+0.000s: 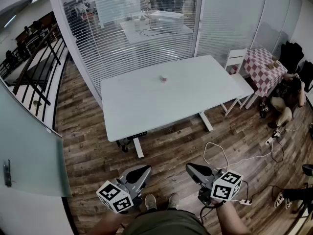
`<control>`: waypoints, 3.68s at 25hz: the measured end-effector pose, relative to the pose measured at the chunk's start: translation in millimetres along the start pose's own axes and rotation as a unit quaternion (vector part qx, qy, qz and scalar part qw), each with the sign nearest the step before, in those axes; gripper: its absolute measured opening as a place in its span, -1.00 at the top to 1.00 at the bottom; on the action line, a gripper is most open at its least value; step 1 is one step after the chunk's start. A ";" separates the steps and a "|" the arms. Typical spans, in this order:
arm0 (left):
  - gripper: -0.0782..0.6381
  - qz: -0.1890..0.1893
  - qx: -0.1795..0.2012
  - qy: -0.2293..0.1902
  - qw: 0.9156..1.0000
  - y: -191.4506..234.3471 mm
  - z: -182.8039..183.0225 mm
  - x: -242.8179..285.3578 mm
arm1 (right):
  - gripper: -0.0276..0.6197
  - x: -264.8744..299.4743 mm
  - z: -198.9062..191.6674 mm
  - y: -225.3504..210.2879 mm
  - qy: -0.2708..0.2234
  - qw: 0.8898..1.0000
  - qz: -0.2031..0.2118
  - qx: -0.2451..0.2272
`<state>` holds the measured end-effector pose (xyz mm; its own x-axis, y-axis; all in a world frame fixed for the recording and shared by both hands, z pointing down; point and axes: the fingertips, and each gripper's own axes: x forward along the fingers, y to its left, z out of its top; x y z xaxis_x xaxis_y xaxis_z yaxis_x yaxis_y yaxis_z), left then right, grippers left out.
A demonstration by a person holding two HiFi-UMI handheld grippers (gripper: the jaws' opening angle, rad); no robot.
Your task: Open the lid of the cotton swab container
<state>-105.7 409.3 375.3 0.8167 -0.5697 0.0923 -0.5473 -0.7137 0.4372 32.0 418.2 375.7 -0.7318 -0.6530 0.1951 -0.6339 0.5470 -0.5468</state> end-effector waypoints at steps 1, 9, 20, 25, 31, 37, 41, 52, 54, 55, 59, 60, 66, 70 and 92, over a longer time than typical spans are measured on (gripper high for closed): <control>0.76 -0.001 0.000 0.000 1.000 0.0 -1.1 0.0 | 0.89 0.3 -0.6 -0.4 0.001 1.000 0.000 0.001; 0.76 0.001 -0.002 0.001 1.000 -1.6 -7.6 4.9 | 0.89 -0.9 -4.3 -5.8 0.004 1.000 0.006 0.003; 0.76 0.008 -0.002 0.003 1.000 -8.3 -13.3 27.9 | 0.89 -19.1 1.3 -32.3 -0.002 1.000 -0.004 0.017; 0.76 0.016 0.006 -0.005 1.000 -18.3 -9.7 37.8 | 0.88 -34.8 -0.9 -55.6 0.005 0.999 -0.022 0.024; 0.76 0.028 0.013 -0.008 0.999 -20.8 -10.9 38.7 | 0.88 -45.2 0.6 -67.7 0.011 0.999 -0.029 0.023; 0.76 0.049 0.004 -0.010 0.999 -14.4 -13.7 38.7 | 0.89 -48.4 -3.1 -79.4 0.018 0.999 -0.028 0.027; 0.76 0.054 -0.001 -0.010 0.999 -5.8 -14.5 41.1 | 0.88 -44.0 -2.7 -85.5 0.028 0.999 -0.033 0.028; 0.76 0.055 -0.004 -0.012 0.998 12.8 -15.8 57.9 | 0.88 -34.3 5.1 -108.7 0.029 0.999 -0.034 0.025; 0.76 0.055 -0.001 -0.012 0.998 16.2 -12.5 63.4 | 0.88 -31.5 8.8 -113.3 0.029 0.999 -0.035 0.025; 0.76 0.055 -0.001 -0.012 0.998 18.7 -11.0 66.2 | 0.88 -29.3 10.3 -116.1 0.030 0.999 -0.035 0.025; 0.76 0.052 -0.001 -0.010 0.999 32.0 -7.4 74.6 | 0.88 -16.6 14.2 -126.5 0.033 0.998 -0.038 0.026; 0.76 0.052 -0.003 -0.009 0.999 36.0 -7.2 76.2 | 0.88 -12.7 14.8 -129.0 0.034 0.998 -0.039 0.026; 0.76 0.056 -0.009 -0.004 0.998 68.8 0.8 91.2 | 0.88 18.3 24.7 -146.1 0.037 0.998 -0.037 0.032; 0.76 0.054 -0.011 -0.003 0.998 95.3 10.7 102.4 | 0.88 44.0 34.7 -156.5 0.039 0.998 -0.037 0.035; 0.76 0.015 -0.017 0.020 1.000 226.4 69.9 174.5 | 0.89 164.4 100.7 -214.4 0.038 0.997 -0.065 0.034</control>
<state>-99.9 119.9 427.8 0.8072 -0.5733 0.1403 -0.5652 -0.6822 0.4638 72.8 140.9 443.0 -0.6627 -0.6730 0.3285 -0.7084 0.4213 -0.5662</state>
